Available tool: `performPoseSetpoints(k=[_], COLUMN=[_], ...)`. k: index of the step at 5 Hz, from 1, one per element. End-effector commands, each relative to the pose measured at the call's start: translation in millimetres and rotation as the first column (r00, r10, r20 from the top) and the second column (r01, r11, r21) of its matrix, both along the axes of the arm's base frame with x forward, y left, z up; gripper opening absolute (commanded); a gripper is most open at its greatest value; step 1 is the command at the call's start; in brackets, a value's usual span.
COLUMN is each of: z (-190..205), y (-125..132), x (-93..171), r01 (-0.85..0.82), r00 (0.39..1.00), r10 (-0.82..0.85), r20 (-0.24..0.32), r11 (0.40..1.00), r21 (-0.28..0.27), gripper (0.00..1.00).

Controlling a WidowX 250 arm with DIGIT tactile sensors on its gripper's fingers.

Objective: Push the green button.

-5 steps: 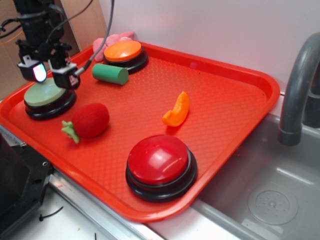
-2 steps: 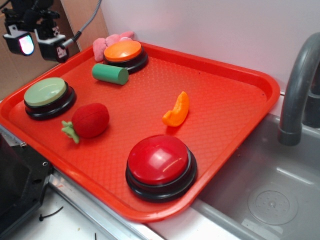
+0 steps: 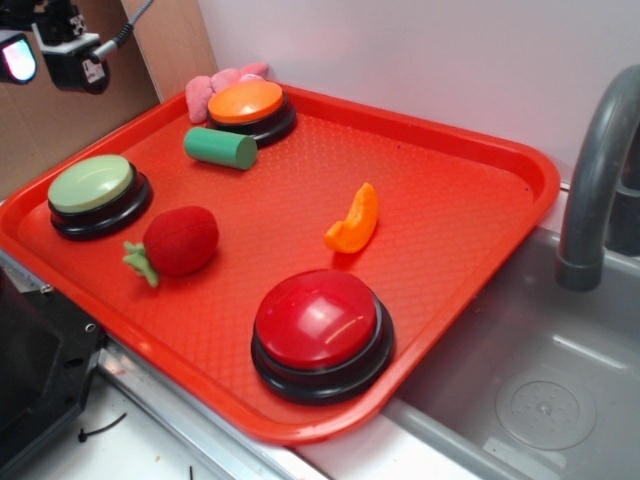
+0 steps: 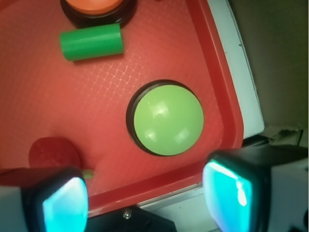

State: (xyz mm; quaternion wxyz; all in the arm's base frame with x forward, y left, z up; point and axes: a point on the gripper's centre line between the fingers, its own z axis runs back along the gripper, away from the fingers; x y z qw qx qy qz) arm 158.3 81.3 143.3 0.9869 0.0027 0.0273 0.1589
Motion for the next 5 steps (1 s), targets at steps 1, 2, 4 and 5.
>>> performPoseSetpoints(k=[1, 2, 4, 5], z=[24.1, 30.4, 45.0, 49.0], y=[-1.6, -6.2, -12.3, -13.1], x=[3.0, 1.5, -3.9, -7.4], r01=[0.005, 0.006, 0.014, 0.025], r00=[0.999, 0.999, 0.996, 0.991], r10=[-0.007, -0.009, -0.021, -0.035], r20=[0.042, 0.050, 0.091, 0.129], r11=[0.999, 0.999, 0.997, 0.996], r21=[0.038, 0.051, 0.073, 0.084], gripper=[1.00, 1.00, 1.00, 1.00])
